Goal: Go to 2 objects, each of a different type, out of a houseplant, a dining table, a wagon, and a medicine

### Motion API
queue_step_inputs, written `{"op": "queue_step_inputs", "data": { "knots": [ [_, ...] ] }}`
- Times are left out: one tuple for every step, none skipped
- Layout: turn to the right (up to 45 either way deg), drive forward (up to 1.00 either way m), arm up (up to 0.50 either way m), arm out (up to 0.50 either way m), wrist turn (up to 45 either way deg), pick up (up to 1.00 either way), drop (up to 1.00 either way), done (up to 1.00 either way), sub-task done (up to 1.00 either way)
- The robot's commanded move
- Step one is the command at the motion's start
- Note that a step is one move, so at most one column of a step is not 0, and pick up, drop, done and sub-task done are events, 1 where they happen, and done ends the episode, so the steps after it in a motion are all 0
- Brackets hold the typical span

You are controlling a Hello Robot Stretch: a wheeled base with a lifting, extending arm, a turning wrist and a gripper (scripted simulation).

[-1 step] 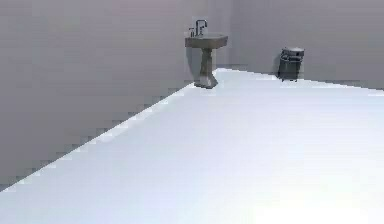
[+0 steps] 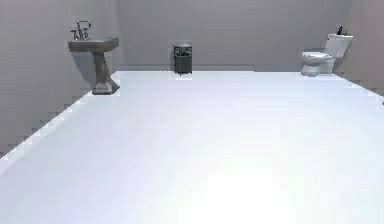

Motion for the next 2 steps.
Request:
{"op": "queue_step_inputs", "data": {
  "knots": [
    [0.0, 0.20, 0.00, 0.00, 0.0, 0.00, 0.00, 0.00, 0.00],
    [45.0, 0.00, 0.00, 0.00, 0.0, 0.00, 0.00, 0.00, 0.00]
  ]
}}
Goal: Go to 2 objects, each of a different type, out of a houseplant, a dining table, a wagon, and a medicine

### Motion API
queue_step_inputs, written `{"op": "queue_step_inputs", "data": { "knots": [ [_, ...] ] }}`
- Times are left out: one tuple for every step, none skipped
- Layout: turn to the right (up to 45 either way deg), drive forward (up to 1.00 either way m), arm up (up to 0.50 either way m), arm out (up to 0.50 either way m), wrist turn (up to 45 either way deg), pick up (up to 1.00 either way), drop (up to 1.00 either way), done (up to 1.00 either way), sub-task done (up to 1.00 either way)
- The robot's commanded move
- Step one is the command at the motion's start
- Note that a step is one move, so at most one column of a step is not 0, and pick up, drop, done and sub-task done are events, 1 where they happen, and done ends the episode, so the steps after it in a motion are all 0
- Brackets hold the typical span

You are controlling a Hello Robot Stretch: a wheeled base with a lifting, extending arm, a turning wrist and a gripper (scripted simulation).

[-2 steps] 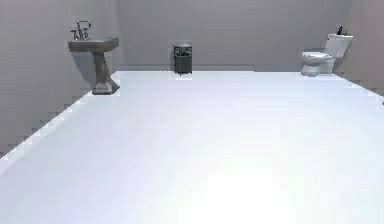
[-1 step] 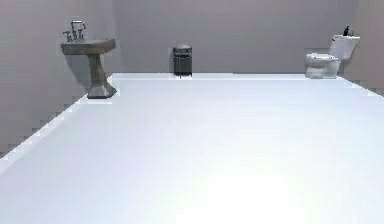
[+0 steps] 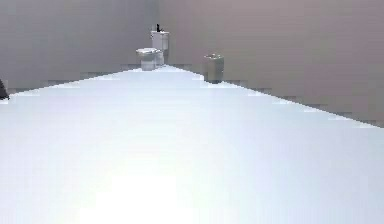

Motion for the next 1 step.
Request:
{"op": "queue_step_inputs", "data": {
  "knots": [
    [45.0, 0.00, 0.00, 0.00, 0.0, 0.00, 0.00, 0.00, 0.00]
  ]
}}
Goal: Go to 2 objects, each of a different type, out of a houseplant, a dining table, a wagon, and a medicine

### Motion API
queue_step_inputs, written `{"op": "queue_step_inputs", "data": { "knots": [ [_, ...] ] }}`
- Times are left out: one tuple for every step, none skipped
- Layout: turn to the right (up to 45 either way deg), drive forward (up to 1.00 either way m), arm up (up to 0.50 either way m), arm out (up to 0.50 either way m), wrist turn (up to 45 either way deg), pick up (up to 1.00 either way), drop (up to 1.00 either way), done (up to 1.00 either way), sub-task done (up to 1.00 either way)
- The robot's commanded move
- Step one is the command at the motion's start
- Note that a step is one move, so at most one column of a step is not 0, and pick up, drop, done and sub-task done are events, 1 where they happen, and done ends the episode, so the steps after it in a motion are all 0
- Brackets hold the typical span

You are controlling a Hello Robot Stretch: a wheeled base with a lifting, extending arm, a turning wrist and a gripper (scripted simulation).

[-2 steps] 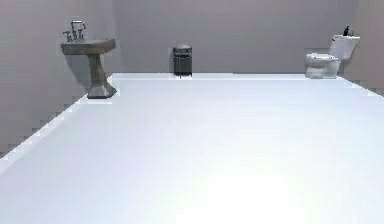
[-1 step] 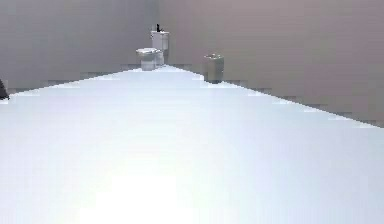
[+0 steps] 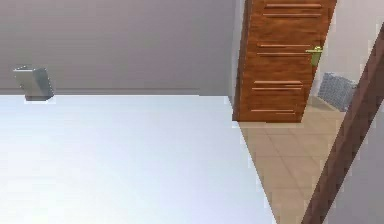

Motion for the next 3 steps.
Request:
{"op": "queue_step_inputs", "data": {
  "knots": [
    [0.0, 1.00, 0.00, 0.00, 0.0, 0.00, 0.00, 0.00, 0.00],
    [-3.0, 0.00, 0.00, 0.00, 0.0, 0.00, 0.00, 0.00, 0.00],
    [0.0, 0.05, 0.00, 0.00, 0.0, 0.00, 0.00, 0.00, 0.00]
  ]
}}
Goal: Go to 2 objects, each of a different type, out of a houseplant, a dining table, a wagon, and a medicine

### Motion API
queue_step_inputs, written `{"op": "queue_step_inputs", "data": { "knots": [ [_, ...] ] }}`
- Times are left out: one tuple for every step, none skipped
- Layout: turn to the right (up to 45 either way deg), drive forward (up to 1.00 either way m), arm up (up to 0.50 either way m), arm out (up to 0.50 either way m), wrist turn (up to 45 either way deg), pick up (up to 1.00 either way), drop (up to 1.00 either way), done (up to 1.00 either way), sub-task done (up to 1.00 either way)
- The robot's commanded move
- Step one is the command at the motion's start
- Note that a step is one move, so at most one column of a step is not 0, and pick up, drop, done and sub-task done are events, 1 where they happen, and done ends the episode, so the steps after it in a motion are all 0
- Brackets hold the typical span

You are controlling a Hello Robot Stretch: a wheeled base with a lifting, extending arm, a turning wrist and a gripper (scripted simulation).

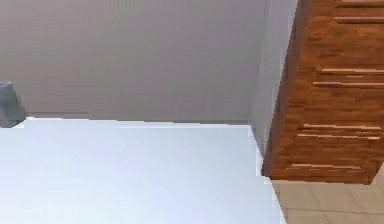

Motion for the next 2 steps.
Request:
{"op": "queue_step_inputs", "data": {
  "knots": [
    [45.0, 0.00, 0.00, 0.00, 0.0, 0.00, 0.00, 0.00, 0.00],
    [3.0, 0.00, 0.00, 0.00, 0.0, 0.00, 0.00, 0.00, 0.00]
  ]
}}
